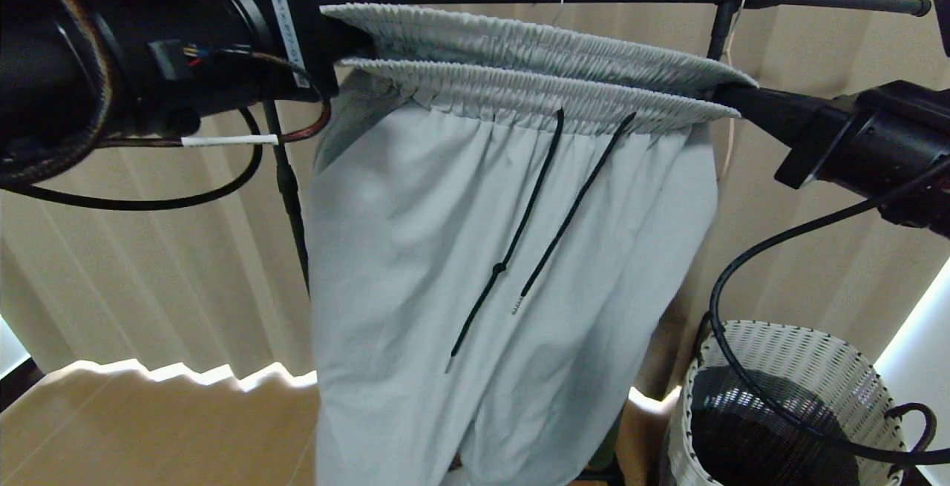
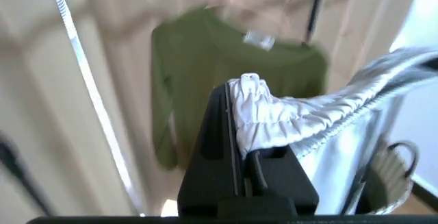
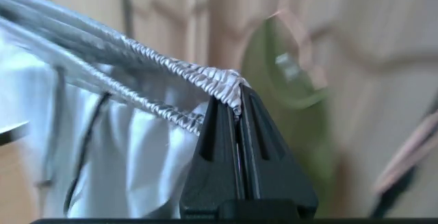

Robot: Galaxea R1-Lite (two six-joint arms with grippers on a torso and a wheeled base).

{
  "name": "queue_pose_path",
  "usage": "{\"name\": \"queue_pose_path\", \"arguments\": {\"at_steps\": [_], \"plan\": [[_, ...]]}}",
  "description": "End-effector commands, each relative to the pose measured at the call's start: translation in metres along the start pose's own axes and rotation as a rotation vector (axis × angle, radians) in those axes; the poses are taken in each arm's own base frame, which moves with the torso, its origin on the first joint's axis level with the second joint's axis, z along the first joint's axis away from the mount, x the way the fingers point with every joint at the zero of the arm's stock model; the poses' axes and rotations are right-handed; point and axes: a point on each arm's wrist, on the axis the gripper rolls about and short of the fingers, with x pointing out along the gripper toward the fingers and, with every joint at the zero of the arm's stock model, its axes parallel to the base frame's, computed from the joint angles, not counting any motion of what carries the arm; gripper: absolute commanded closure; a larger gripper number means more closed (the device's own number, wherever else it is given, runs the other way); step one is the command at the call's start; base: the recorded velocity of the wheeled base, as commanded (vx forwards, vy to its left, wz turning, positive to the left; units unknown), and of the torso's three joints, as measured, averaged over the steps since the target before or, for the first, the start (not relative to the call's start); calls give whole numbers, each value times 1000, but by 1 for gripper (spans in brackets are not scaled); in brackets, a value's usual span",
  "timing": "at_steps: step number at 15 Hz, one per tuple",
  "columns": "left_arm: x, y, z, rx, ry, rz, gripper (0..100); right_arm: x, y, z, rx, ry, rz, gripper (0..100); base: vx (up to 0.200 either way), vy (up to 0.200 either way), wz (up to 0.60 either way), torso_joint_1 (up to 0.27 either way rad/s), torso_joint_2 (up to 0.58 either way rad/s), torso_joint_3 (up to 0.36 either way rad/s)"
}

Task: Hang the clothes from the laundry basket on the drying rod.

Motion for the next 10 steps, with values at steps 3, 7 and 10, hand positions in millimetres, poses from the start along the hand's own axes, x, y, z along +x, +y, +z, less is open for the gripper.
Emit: {"name": "queue_pose_path", "arguments": {"at_steps": [3,7,10], "plan": [[15,-14,-42,10,145,-41,100,0,-4,-25,14,85,-18,100,0,0,0,0,0,0],[13,-12,-42,11,152,-27,100,-1,-4,-30,18,100,-19,100,0,0,0,0,0,0],[13,-12,-42,14,148,9,100,-7,-3,-28,16,94,-21,100,0,0,0,0,0,0]]}}
